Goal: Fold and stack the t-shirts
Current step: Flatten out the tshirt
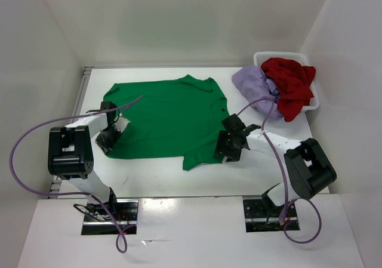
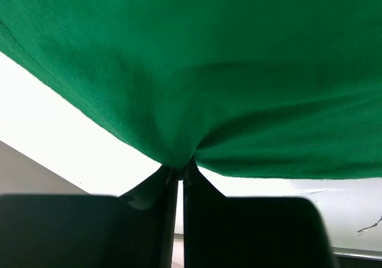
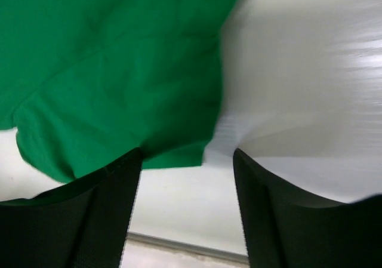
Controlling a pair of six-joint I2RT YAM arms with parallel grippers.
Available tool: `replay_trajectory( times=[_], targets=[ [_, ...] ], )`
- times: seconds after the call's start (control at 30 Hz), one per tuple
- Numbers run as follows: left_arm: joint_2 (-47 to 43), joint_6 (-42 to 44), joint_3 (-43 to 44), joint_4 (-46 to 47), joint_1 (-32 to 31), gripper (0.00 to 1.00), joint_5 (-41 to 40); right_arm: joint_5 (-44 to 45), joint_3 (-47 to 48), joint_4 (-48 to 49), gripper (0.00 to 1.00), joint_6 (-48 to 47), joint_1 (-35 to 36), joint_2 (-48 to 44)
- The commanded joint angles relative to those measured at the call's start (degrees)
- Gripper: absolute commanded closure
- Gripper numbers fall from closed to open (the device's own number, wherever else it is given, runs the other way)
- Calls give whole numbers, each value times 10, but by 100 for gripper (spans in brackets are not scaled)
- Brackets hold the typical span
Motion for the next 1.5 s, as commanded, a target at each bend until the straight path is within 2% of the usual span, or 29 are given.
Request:
replay_trajectory(
  times=[0.0, 0.03, 0.07, 0.13, 0.17, 0.23, 0.27, 0.37, 0.4, 0.47, 0.5, 0.57, 0.6, 0.67, 0.73, 0.8, 0.83, 0.87, 0.97, 1.1, 1.33, 1.37, 1.47],
  targets=[
    [26, -4, -13, 42, 5, 96, 35, -20, 0, 30, 34, 20, 23, 33],
    [21, -4, -13, 42, 5, 98, 35, -31, 5, 38, 39, 20, 23, 61],
    [16, -4, -13, 35, 5, 99, 35, -41, 5, 38, 53, 20, 23, 69],
    [7, -10, -8, 27, 5, 100, 41, -57, 5, 45, 69, 28, 38, 70],
    [-4, -10, -8, 20, 5, 100, 46, -57, 5, 45, 85, 28, 38, 70],
    [-19, -10, 4, 13, 5, 100, 46, -46, 19, 45, 100, 17, 38, 76],
    [-19, -10, 12, 7, 5, 100, 46, -41, 36, 30, 100, 3, 38, 82],
    [-33, -10, 98, -15, 5, 100, 35, -12, 171, -46, 100, -68, 6, 105],
    [-33, -5, 128, -22, 5, 100, 35, -4, 249, -66, 100, -81, -1, 111],
    [-33, 12, 206, -39, 5, 100, 29, -10, 312, -100, 100, -119, -26, 125],
    [-28, 20, 220, -39, 5, 100, 20, -28, 353, -100, 100, -135, -37, 151],
    [-8, 41, 227, -34, 0, 100, -3, -102, 392, -131, 92, -178, -71, 200],
    [8, 41, 227, -34, 0, 100, -3, -123, 443, -144, 91, -192, -77, 263],
    [27, 41, 213, -27, 0, 100, -3, -123, 510, -151, 87, -207, -77, 315],
    [47, 33, 206, -22, 0, 100, 2, -136, 545, -146, 69, -207, -77, 371],
    [55, 28, 199, -14, 0, 100, 2, -160, 583, -131, 59, -200, -77, 396],
    [55, 22, 199, -14, 0, 100, 2, -176, 590, -124, 48, -200, -77, 402],
    [60, 22, 199, -14, 0, 100, 2, -183, 590, -114, 44, -194, -77, 402],
    [54, 17, 199, -14, 0, 100, 8, -188, 566, -56, 38, -189, -77, 359],
    [48, 17, 187, -8, 0, 100, 14, -159, 510, -3, 40, -189, -77, 290],
    [32, 17, 169, -8, 0, 100, 19, -34, 455, -62, 47, -240, -71, 278],
    [32, 17, 169, -8, 0, 100, 19, -27, 455, -67, 49, -240, -71, 278],
    [32, 17, 169, -8, 0, 100, 19, -8, 454, -94, 68, -247, -66, 284]
  ],
)
